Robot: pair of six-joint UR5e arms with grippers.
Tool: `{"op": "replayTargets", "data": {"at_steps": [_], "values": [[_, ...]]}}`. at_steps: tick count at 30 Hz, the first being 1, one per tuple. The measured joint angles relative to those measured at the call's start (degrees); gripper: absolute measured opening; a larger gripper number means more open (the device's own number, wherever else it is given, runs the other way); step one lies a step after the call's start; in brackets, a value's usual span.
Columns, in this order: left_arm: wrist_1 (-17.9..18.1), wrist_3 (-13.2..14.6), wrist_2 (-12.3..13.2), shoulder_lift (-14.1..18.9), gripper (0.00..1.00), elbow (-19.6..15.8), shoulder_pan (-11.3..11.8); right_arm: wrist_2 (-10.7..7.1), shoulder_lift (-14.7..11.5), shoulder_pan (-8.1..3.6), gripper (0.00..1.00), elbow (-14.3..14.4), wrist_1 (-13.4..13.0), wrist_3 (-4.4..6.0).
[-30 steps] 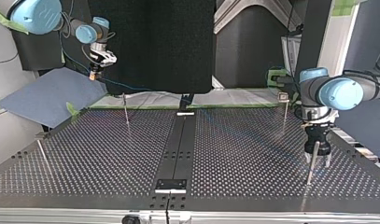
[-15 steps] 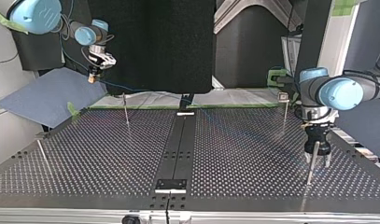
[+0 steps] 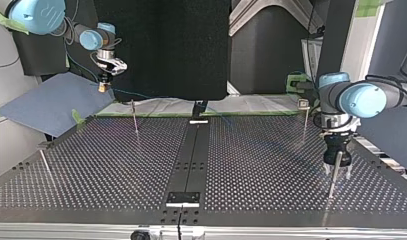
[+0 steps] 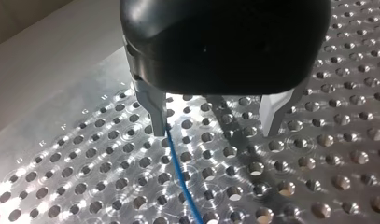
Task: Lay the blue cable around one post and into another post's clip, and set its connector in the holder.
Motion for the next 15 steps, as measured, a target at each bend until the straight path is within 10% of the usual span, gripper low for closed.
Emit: {"op": "replayTargets", "data": {"at_steps": [15], "values": [[-5.39, 2.14, -4.13, 0.09, 1.0, 0.0, -0.48, -0.22, 0.04, 0.28, 0.17, 0.0, 0.36, 0.41]]}}
